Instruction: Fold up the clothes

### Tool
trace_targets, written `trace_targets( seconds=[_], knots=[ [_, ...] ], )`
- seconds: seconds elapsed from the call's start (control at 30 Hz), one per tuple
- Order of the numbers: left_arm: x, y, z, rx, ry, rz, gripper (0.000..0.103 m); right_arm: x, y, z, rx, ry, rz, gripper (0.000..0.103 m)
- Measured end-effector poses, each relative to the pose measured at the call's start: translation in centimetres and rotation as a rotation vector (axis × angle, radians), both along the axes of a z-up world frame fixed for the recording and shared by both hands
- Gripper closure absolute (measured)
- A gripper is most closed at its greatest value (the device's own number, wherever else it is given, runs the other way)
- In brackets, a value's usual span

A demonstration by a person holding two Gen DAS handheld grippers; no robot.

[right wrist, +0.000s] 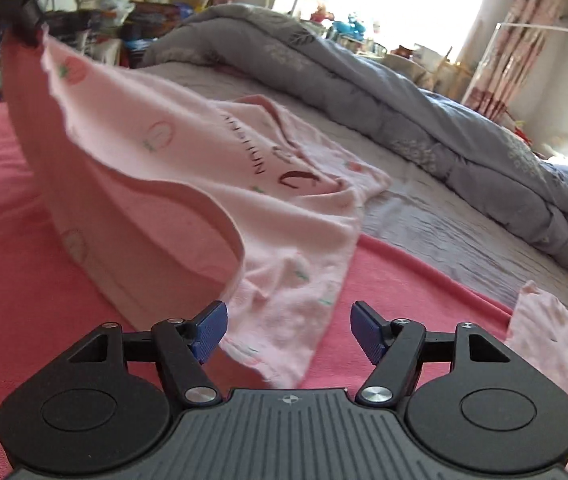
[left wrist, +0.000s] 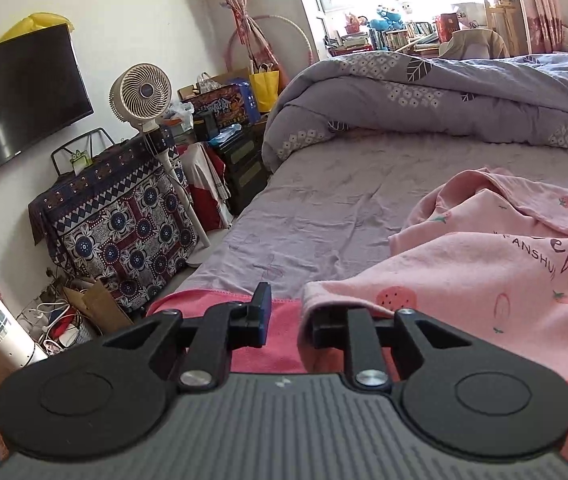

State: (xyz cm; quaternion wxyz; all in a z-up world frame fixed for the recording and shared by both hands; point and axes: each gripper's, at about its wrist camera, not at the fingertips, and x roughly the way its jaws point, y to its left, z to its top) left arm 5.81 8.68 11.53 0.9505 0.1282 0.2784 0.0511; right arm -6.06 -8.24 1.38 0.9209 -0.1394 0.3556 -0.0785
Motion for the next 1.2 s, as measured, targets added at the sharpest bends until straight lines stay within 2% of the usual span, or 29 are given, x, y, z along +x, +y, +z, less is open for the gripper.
trace_targets(
  seconds=[0.03,0.07,0.1,0.17,0.23,0.3,0.37,0.43,0.5,0.57,0.63,0.7,0.77,0.8,0.97,1.07,1.13,1.2],
  knots=[
    [0.1,0.1,0.0,0.002,0.001,-0.001,0.075,0.5,0.3,-0.3,0.001,0.023,-0.01,0.042],
    [0.2,0.1,0.0,0.005,0.003,-0.001,0.075,0.9,0.3,-0.5,0.011,0.036,-0.029,0.054],
    [0.2,0.2,0.0,0.008,0.004,-0.001,0.075,1.3,0.2,-0.6,0.021,0.049,-0.047,0.058],
    [0.2,0.3,-0.1,0.011,0.008,-0.001,0.074,1.8,0.2,-0.8,0.042,0.061,-0.063,0.058],
    [0.3,0.4,-0.2,0.004,0.013,0.004,0.074,0.8,0.3,-0.1,0.061,0.007,0.009,0.056],
    [0.3,0.4,-0.1,-0.005,0.016,0.011,0.074,-0.2,0.6,0.6,0.081,-0.044,0.082,0.046],
    [0.4,0.5,0.1,-0.009,0.015,0.015,0.073,-1.0,1.8,0.8,0.079,-0.073,0.154,0.031],
    [0.5,0.4,0.3,-0.007,0.013,0.015,0.073,-0.4,3.2,0.2,0.025,-0.064,0.166,0.03],
    [0.5,0.4,0.5,-0.002,0.009,0.009,0.073,0.8,3.8,-0.5,0.004,-0.045,0.138,0.031],
    [0.5,0.4,0.7,0.009,0.003,0.0,0.073,1.8,3.1,-0.7,0.026,-0.051,0.06,0.031],
    [0.5,0.4,0.7,0.014,0.001,-0.003,0.072,2.5,1.7,-1.1,0.022,-0.044,-0.05,0.031],
    [0.5,0.5,0.7,0.015,0.003,-0.004,0.072,2.9,-0.3,-2.2,-0.03,-0.005,-0.162,0.033],
    [0.4,0.4,0.6,0.011,0.011,-0.009,0.066,2.2,-2.7,-2.9,-0.026,0.005,-0.218,0.033],
    [0.3,0.3,0.5,0.019,0.012,-0.015,0.063,1.6,-3.5,-2.7,-0.02,-0.003,-0.23,0.033],
    [-0.5,0.0,-0.1,0.065,0.015,-0.031,0.063,-1.1,-5.1,-1.0,-0.038,-0.012,-0.213,0.033],
    [-0.4,0.5,0.2,0.053,0.01,0.004,0.063,-1.8,-4.8,-1.5,-0.062,-0.004,-0.141,0.033],
    [-0.2,1.0,0.6,0.036,0.003,0.024,0.063,-1.4,-4.3,-2.6,-0.133,0.026,-0.134,0.033],
    [0.0,1.3,0.8,0.028,0.002,0.029,0.063,-1.0,-4.9,-3.2,-0.135,0.038,-0.178,0.033]
  ],
)
